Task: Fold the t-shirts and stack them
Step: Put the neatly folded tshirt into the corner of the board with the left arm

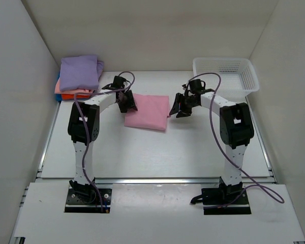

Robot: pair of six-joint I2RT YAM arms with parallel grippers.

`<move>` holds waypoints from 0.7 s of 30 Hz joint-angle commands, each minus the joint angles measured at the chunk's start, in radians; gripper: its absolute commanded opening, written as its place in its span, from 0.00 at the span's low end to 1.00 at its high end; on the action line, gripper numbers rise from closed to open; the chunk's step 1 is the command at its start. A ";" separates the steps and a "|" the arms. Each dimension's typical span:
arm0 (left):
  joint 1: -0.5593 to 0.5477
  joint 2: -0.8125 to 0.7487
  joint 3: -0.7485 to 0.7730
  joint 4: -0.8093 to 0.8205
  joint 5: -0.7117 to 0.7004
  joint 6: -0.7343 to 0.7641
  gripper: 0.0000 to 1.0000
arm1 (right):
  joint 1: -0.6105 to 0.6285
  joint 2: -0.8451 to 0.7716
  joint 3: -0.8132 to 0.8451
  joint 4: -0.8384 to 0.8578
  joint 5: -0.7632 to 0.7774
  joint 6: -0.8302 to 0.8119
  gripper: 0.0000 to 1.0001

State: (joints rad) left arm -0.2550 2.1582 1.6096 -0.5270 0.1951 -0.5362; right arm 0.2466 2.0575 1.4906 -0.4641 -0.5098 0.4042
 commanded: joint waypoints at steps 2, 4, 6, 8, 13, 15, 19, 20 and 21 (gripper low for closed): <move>-0.009 0.029 0.030 -0.134 -0.092 0.058 0.04 | -0.020 -0.123 -0.052 0.079 -0.012 0.025 0.47; -0.012 0.037 0.064 -0.156 -0.117 0.077 0.00 | -0.027 -0.141 -0.069 0.068 -0.015 0.022 0.46; -0.015 0.052 0.114 -0.188 -0.186 0.131 0.00 | -0.036 -0.167 -0.096 0.082 -0.021 0.025 0.46; -0.013 0.045 0.194 -0.228 -0.249 0.168 0.00 | -0.049 -0.183 -0.110 0.084 -0.032 0.021 0.46; -0.003 -0.023 0.311 -0.183 -0.436 0.289 0.00 | -0.061 -0.223 -0.139 0.087 -0.041 0.018 0.47; 0.006 -0.027 0.380 -0.163 -0.509 0.332 0.00 | -0.058 -0.226 -0.138 0.082 -0.042 0.018 0.46; 0.066 0.064 0.629 -0.229 -0.563 0.396 0.00 | -0.056 -0.258 -0.136 0.068 -0.052 0.025 0.46; 0.085 0.095 0.669 -0.240 -0.559 0.416 0.00 | -0.050 -0.260 -0.135 0.056 -0.049 0.019 0.47; 0.100 0.112 0.759 -0.270 -0.556 0.420 0.00 | -0.050 -0.264 -0.135 0.050 -0.052 0.028 0.47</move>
State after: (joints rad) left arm -0.2203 2.2524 2.2005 -0.7612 -0.2756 -0.1909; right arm 0.1894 1.8618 1.3571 -0.4175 -0.5446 0.4263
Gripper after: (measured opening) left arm 0.176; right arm 0.466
